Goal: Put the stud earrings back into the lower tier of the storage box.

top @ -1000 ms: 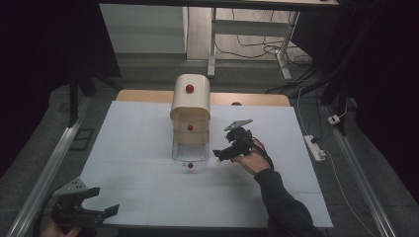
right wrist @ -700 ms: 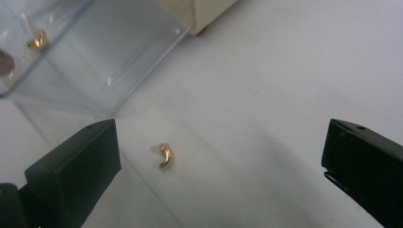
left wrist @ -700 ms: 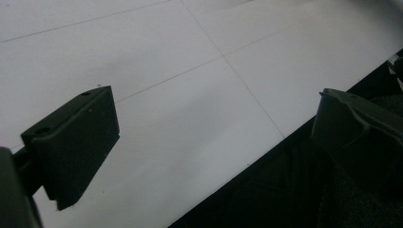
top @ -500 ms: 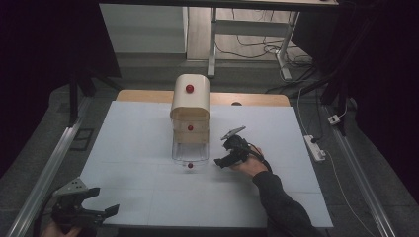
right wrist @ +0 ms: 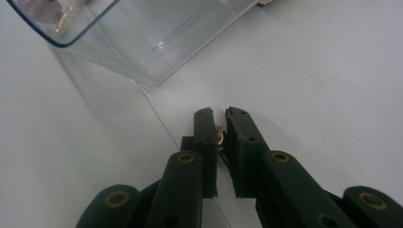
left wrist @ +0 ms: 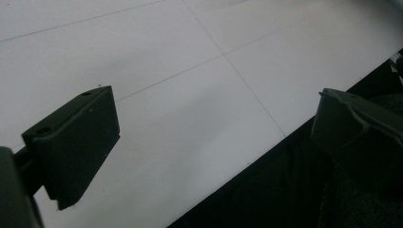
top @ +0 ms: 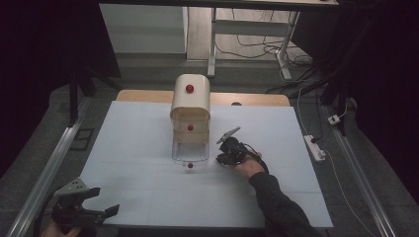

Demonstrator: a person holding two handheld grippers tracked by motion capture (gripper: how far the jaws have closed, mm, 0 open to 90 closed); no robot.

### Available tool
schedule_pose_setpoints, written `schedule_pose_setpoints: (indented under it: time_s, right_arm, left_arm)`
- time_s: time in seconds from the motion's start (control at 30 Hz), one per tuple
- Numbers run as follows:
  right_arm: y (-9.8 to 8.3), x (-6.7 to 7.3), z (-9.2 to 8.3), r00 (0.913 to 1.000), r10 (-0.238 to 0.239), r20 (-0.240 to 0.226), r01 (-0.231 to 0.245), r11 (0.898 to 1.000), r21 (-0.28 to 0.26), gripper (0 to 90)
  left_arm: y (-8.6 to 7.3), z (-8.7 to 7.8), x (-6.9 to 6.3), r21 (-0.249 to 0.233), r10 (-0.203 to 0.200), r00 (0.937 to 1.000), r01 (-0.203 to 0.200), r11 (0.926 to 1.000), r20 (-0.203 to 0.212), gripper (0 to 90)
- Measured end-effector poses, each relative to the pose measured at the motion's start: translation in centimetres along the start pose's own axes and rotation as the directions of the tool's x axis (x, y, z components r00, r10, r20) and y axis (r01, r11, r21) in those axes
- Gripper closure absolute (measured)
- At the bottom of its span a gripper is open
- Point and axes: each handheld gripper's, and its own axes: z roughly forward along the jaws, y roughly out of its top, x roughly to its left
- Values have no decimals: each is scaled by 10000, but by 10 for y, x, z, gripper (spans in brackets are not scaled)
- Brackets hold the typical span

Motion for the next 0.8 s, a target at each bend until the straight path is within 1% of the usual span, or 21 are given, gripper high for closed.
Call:
schedule_pose_setpoints:
  time_s: [0.27, 0.37, 0.5, 0.7, 0.8]
  right_arm:
    - [-1, -1, -1, 9997, 235, -87, -236, 9997, -26, 846]
    - [-1, 0, -2, 9998, 172, -37, -172, 9999, 5, 846]
    - [0, 0, -4, 9996, 262, -55, -263, 9996, -114, 846]
    - [1, -1, -12, 9995, 316, -91, -320, 9988, -376, 845]
    - [1, -2, -17, 9991, 422, -101, -427, 9976, -547, 845]
  left_arm:
    - [0, 0, 0, -2, -6, 10000, 6, 10000, -2, 19]
    - [0, 0, 0, -10, -18, 10000, 18, 10000, 10, 19]
    - [0, 0, 0, -14, -23, 10000, 23, 10000, 1, 19]
    - [0, 0, 0, -14, -35, 10000, 35, 10000, 2, 19]
    - [0, 0, 0, -23, -39, 10000, 40, 10000, 7, 19]
